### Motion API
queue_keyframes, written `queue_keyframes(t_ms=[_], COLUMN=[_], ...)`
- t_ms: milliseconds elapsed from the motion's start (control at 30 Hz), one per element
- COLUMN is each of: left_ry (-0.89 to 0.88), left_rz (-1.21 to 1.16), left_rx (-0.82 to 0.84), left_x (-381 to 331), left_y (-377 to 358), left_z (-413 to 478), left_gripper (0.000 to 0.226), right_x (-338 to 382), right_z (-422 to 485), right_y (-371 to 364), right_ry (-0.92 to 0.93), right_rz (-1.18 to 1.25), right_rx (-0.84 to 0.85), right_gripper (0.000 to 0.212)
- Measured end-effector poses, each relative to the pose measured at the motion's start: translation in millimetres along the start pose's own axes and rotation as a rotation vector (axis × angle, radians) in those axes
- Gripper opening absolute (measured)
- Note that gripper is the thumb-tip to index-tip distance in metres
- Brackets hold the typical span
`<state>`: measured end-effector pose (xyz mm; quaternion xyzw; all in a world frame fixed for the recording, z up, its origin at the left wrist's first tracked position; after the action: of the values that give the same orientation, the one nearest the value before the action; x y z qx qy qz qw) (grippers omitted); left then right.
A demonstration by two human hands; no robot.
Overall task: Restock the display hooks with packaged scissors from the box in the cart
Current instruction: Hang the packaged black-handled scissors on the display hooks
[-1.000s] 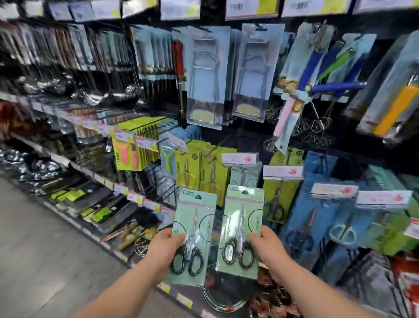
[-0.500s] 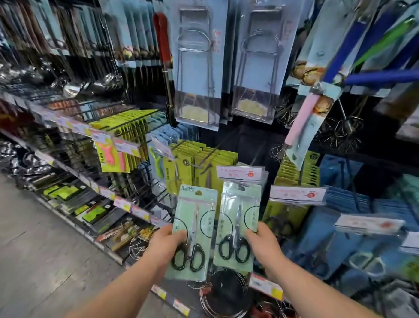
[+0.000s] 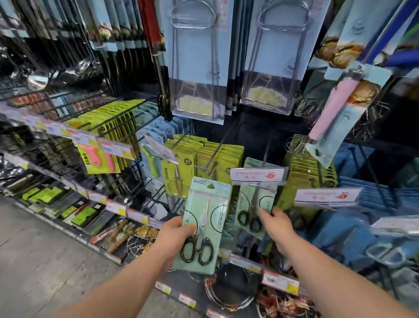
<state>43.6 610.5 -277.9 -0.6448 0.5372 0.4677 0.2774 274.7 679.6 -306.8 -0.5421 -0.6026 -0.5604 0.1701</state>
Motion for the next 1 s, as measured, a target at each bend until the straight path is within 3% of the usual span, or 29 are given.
queue_keyframes(t_ms=[300,367,467,600,700,867,1000], left_ry=[0.027,0.045,0.039,0.023,0.002,-0.013,0.015], left_rz=[0.061,0.05,0.061,0.058,0.061,0.088,0.096], left_rx=[0.113,0.144,0.201,0.288,0.32,0.308,0.26], left_x=[4,7,10,12,12,7,-2], left_y=[-4,-10,-24,-44,-53,-64,-72], left_z=[20,22,23,16,12,12,15], left_gripper=[0.011,0.011,0.015,0.012,0.012,0.009,0.015], right_x=[0,-4,-9,-14,-16,-17,-12], right_z=[-8,-26,-59,-77,-83,-81,-72], right_y=[8,8,-2,-5,1,9,12], right_ry=[0.018,0.086,0.081,0.136,0.19,0.173,0.19], right_rz=[-0.036,-0.037,0.017,0.025,0.008,0.011,0.008], right_rx=[-0.205,-0.125,0.133,0.12,0.009,-0.025,-0.061], right_gripper=[0.047,0.038,0.025,0.007,0.029,0.02,0.026])
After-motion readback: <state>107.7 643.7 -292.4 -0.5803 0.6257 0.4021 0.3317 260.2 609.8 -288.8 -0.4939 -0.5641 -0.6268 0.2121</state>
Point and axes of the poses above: each hand's wrist, its own z-axis towards the middle knuckle, its own y-axis out of the back of the hand, x = y × z, the point moved 2 cm from there along z, towards the middle knuckle, and after that the axes turned 10 degrees about -x, right-handed, at the moved point
